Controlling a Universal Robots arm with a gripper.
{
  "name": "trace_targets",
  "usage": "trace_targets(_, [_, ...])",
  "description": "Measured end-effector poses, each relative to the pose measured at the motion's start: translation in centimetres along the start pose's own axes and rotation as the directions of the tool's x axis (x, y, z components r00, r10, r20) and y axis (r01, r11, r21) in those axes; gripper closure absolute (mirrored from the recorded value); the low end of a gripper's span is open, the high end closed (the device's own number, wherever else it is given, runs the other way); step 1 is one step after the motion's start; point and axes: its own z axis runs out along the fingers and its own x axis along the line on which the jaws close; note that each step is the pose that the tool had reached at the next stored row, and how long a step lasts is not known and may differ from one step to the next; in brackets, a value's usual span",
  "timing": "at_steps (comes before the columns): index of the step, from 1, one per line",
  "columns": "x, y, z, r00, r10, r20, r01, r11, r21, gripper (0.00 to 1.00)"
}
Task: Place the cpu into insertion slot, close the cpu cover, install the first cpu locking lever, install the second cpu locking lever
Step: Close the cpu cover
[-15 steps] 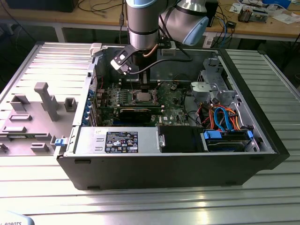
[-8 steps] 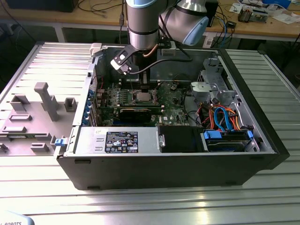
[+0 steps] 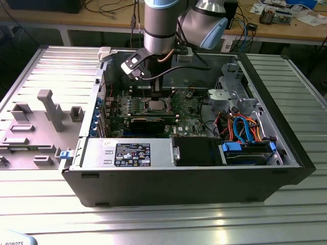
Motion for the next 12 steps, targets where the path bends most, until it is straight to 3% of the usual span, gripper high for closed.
trace_targets(2, [0.0, 0.0, 0.0, 1.0, -0.009, 0.0003, 0.009, 1.0, 0.001, 0.89])
trace_targets(3, [0.0, 0.0, 0.0, 0.9993, -0.037, 0.0007, 0.037, 0.9993, 0.0014, 0.89])
trace_targets(7, [0.01, 0.0, -0.06, 0.9993, -0.038, 0.0005, 0.038, 0.9993, 0.0013, 0.89])
trace_targets(12, [0.02, -0.02, -0.97, 0.9993, -0.038, 0.0007, 0.038, 0.9993, 0.0015, 0.89])
